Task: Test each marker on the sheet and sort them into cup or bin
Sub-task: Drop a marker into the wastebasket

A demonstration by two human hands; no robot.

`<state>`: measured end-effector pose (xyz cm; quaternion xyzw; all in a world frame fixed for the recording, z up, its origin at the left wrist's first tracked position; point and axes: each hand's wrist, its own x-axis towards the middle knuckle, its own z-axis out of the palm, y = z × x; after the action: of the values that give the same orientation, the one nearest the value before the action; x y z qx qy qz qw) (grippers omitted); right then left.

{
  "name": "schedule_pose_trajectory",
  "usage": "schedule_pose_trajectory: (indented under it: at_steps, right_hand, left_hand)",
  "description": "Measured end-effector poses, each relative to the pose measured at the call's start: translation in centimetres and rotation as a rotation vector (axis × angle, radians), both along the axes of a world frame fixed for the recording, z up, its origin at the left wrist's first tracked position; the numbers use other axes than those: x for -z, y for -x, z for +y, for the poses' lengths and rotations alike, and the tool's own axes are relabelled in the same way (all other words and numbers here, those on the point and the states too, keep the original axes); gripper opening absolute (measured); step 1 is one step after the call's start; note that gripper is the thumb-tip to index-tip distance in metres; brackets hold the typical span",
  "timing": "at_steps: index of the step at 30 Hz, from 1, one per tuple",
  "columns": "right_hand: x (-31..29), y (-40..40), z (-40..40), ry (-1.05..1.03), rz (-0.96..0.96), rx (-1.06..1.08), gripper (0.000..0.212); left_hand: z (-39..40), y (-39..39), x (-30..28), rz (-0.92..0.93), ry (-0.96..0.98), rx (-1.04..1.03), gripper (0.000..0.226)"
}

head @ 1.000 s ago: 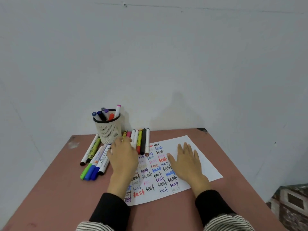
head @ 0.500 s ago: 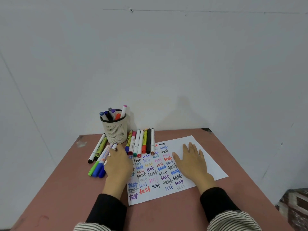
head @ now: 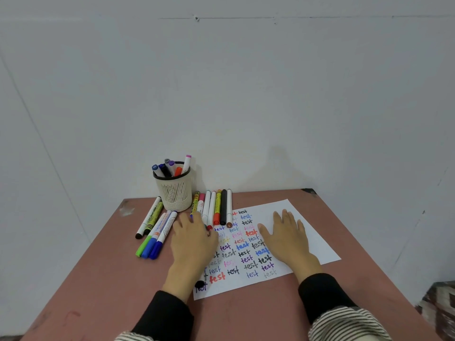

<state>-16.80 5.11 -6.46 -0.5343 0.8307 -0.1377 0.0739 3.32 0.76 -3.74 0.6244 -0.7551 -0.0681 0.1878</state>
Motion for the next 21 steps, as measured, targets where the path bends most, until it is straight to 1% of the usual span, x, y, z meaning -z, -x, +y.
schedule_pose_trajectory:
  at_steps: [2, 5, 8, 12, 14, 17, 19, 21]
  right_hand:
    - [0.0, 0.0, 0.0, 0.0, -0.002, -0.004, 0.074]
    - [0.0, 0.1, 0.0, 0.005, 0.0, -0.008, 0.073]
    - [-0.1, 0.1, 0.1, 0.015, -0.001, -0.008, 0.07]
    - [-0.1, 0.0, 0.0, 0.018, 0.004, -0.002, 0.07]
    - [-0.1, 0.1, 0.0, 0.016, -0.003, -0.002, 0.07]
    - [-0.2, 0.0, 0.0, 0.017, -0.023, -0.004, 0.068]
    - [-0.5, 0.0, 0.1, 0.046, -0.051, -0.004, 0.064]
    - [-0.7, 0.0, 0.2, 0.132, -0.095, -0.013, 0.059]
  left_hand:
    - [-0.7, 0.8, 0.3, 0.021, 0.15, 0.08, 0.041]
    - [-1.7, 2.0, 0.3, -0.006, 0.208, 0.16, 0.032]
    - [-2.6, 2.9, 0.5, -0.07, 0.233, 0.163, 0.037]
    - [-3.0, 4.0, 0.7, -0.226, 0.268, 0.156, 0.048]
    - [-3.0, 4.4, 0.8, -0.241, 0.269, 0.157, 0.048]
    - [-2.9, 4.3, 0.9, -0.181, 0.276, 0.162, 0.041]
    - [-2.9, 3.9, 1.0, -0.053, 0.261, 0.178, 0.034]
    - [-3.0, 3.5, 0.9, 0.111, 0.232, 0.212, 0.025]
